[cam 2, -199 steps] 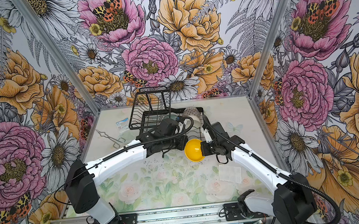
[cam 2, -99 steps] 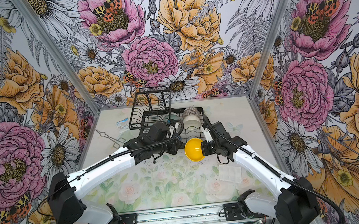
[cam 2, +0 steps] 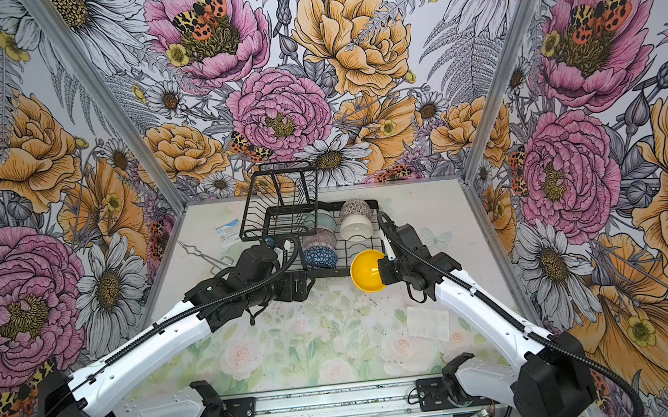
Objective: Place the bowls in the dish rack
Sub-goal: 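Grasp the yellow bowl rim with the right gripper and release the left gripper, then carry the yellow bowl over the rack with the right gripper while the left withdraws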
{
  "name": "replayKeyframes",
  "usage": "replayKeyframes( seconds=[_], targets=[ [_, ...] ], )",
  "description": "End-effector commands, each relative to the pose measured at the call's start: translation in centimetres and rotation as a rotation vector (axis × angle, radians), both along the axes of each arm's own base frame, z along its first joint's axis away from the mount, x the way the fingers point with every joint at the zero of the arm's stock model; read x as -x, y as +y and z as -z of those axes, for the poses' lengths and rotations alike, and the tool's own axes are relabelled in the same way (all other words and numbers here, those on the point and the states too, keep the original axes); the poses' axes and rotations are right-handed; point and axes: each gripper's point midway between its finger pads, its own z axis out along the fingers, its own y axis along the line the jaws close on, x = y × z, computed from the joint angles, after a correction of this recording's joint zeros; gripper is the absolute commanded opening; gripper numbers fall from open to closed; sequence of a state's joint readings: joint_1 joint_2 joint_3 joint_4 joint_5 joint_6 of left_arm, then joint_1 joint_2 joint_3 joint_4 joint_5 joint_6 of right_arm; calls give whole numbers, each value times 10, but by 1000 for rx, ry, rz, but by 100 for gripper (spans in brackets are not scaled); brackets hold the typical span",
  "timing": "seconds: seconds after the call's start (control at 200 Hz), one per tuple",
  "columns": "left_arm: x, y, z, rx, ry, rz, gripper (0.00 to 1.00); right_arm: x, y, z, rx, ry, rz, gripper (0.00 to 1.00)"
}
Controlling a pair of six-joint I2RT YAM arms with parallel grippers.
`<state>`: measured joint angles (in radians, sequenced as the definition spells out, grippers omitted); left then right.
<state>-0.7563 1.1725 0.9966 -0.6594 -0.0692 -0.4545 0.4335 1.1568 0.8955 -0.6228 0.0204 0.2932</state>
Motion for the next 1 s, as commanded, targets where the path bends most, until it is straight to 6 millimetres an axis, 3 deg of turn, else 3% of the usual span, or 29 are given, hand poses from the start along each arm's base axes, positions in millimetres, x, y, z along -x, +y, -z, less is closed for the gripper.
replayKeyframes(
  seconds=[0.0,0.245,0.48,0.766,0.996],
  targets=[
    [-4,21,4,-20,1,-75,99,-21,-6,-44,18,-175,49,0],
    [-8,50,25,-79,45,-150,99,-40,-9,-52,83,-249,68,0],
    [-10,72,31,-83,60,-209,99,-62,-16,-56,189,-299,124,0],
    [-11,75,41,-88,95,-212,99,-78,-22,-57,285,-353,156,0],
    [-16,71,43,-93,110,-196,99,-90,-6,-55,337,-467,91,0]
  ],
)
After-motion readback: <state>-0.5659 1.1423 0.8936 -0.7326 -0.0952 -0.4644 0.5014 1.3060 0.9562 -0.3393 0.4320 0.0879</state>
